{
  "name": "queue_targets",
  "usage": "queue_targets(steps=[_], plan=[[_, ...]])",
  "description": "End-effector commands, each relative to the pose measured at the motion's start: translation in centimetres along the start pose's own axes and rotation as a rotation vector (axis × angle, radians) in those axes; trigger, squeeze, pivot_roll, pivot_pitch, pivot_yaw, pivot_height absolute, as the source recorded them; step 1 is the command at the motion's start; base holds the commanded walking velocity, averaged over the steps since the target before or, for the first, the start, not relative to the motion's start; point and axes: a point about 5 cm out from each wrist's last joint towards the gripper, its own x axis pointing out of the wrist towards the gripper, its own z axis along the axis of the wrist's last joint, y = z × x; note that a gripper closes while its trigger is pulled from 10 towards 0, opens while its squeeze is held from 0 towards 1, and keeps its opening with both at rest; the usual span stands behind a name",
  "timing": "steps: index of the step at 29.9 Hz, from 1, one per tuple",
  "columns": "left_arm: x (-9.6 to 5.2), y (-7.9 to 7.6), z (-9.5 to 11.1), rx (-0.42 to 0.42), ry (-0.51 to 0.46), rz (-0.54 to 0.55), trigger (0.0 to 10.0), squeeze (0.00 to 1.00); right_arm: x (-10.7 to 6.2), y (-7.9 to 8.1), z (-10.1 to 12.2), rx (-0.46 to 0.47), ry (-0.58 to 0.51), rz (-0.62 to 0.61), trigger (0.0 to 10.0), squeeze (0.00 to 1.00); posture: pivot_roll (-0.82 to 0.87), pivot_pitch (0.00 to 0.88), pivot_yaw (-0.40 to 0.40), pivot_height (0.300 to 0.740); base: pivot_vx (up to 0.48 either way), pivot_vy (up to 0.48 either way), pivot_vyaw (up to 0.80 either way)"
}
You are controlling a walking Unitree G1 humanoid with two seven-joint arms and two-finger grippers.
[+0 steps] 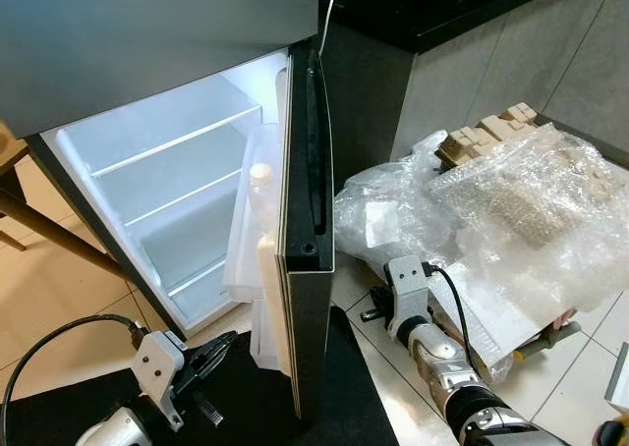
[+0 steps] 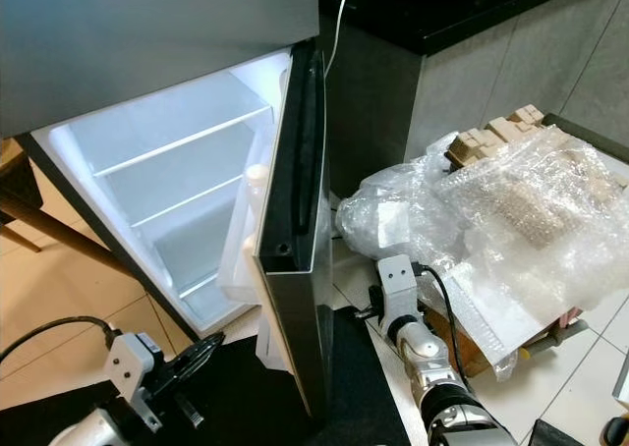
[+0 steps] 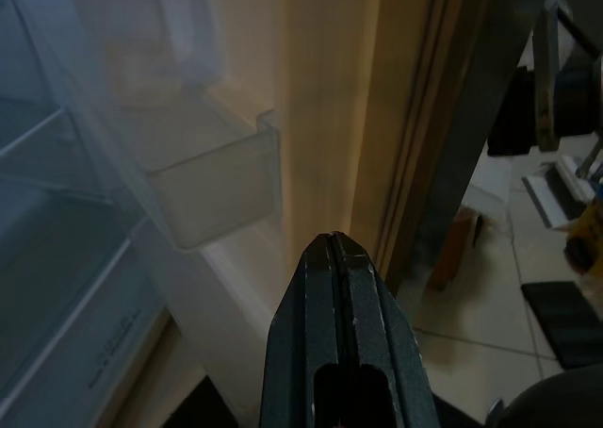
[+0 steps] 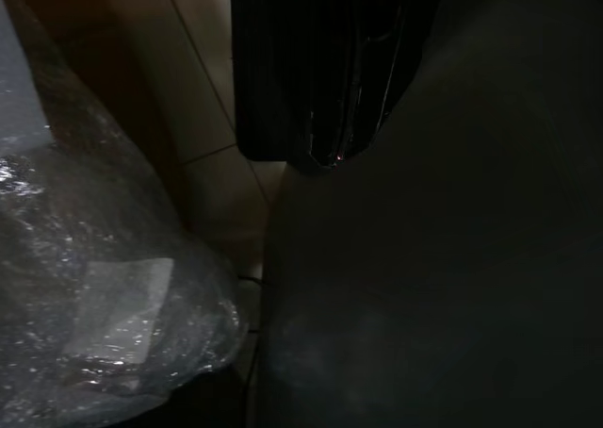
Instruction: Restocking fridge
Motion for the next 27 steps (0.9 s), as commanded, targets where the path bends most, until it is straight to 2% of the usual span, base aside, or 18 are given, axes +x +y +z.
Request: queue_targets(steps=[1,6,7,9,10,11,12,13,15,17,18,20,21,22,24,25,26,27], plan=[[-0.4,0.2,0.2,0.002,0.013,-0.013,10.0,0.00,0.4,1.3,0.2,-0.007,-0.004,0.042,10.0,0.00,-0.08,0.104,0.032,0.740,0.000,0.000,0.00],[-0.3,0.0,0.6,-0.017,0.005,-0.028,10.0,0.00,1.3,7.1,1.0,-0.004,-0.042,0.214,10.0,0.00,-0.08,0.106,0.033,0.740,0.000,0.000,0.00],[-0.3,0.0,0.6,-0.017,0.005,-0.028,10.0,0.00,1.3,7.1,1.0,-0.004,-0.042,0.214,10.0,0.00,-0.08,0.106,0.033,0.740,0.000,0.000,0.00],[-0.3,-0.1,0.8,-0.021,0.005,-0.036,10.0,0.00,1.4,9.2,1.4,-0.002,-0.057,0.281,10.0,0.00,-0.08,0.108,0.036,0.740,0.000,0.000,0.00],[-0.3,-0.1,0.8,-0.021,0.005,-0.036,10.0,0.00,1.4,9.2,1.4,-0.002,-0.057,0.281,10.0,0.00,-0.08,0.108,0.036,0.740,0.000,0.000,0.00],[-0.3,-0.3,0.8,-0.024,0.006,-0.042,10.0,0.00,1.5,10.7,1.7,-0.003,-0.070,0.333,10.0,0.00,-0.08,0.109,0.036,0.740,0.000,0.000,0.00],[-0.3,-0.3,0.8,-0.024,0.006,-0.042,10.0,0.00,1.5,10.7,1.7,-0.003,-0.070,0.333,10.0,0.00,-0.08,0.109,0.036,0.740,0.000,0.000,0.00],[-0.2,-0.3,0.9,-0.025,0.005,-0.045,10.0,0.00,1.5,12.0,2.1,-0.008,-0.086,0.388,10.0,0.00,-0.08,0.108,0.035,0.740,0.000,0.000,0.00],[-0.2,-0.3,1.0,-0.024,0.004,-0.043,10.0,0.00,1.5,12.9,2.4,-0.015,-0.096,0.423,10.0,0.00,-0.07,0.107,0.035,0.740,0.000,0.000,0.00],[-0.2,-0.3,1.1,-0.023,0.004,-0.041,10.0,0.00,1.6,12.9,2.5,-0.020,-0.095,0.428,10.0,0.00,-0.07,0.105,0.033,0.740,0.000,0.000,0.00],[-0.2,-0.3,1.2,-0.023,0.003,-0.038,10.0,0.00,1.6,12.2,2.2,-0.031,-0.078,0.401,10.0,0.00,-0.07,0.104,0.033,0.740,0.000,0.000,0.00],[-0.1,-0.2,1.2,-0.025,0.001,-0.031,10.0,0.00,1.7,10.2,1.3,-0.054,-0.021,0.313,10.0,0.00,-0.07,0.103,0.033,0.740,0.000,0.000,0.00],[-0.1,-0.2,1.2,-0.026,0.001,-0.029,10.0,0.00,1.5,8.5,0.4,-0.074,0.026,0.239,10.0,0.00,-0.07,0.102,0.034,0.740,0.000,0.000,0.00],[-0.1,-0.2,1.2,-0.026,0.001,-0.029,10.0,0.00,1.5,8.5,0.4,-0.074,0.026,0.239,10.0,0.00,-0.07,0.102,0.034,0.740,0.000,0.000,0.00],[0.0,-0.2,1.2,-0.026,0.001,-0.022,10.0,0.00,1.0,5.7,-1.1,-0.103,0.100,0.118,10.0,0.00,-0.08,0.099,0.035,0.740,0.000,0.000,0.00],[0.0,-0.2,1.2,-0.026,0.001,-0.022,10.0,0.00,1.0,5.7,-1.1,-0.103,0.100,0.118,10.0,0.00,-0.08,0.099,0.035,0.740,0.000,0.000,0.00],[0.0,0.1,1.0,-0.023,0.003,0.015,10.0,0.00,0.4,4.0,-2.1,-0.115,0.144,0.049,10.0,0.00,-0.08,0.098,0.038,0.740,0.000,0.000,0.00],[0.0,0.1,1.0,-0.023,0.003,0.015,10.0,0.00,0.4,4.0,-2.1,-0.115,0.144,0.049,10.0,0.00,-0.08,0.098,0.038,0.740,0.000,0.000,0.00]])
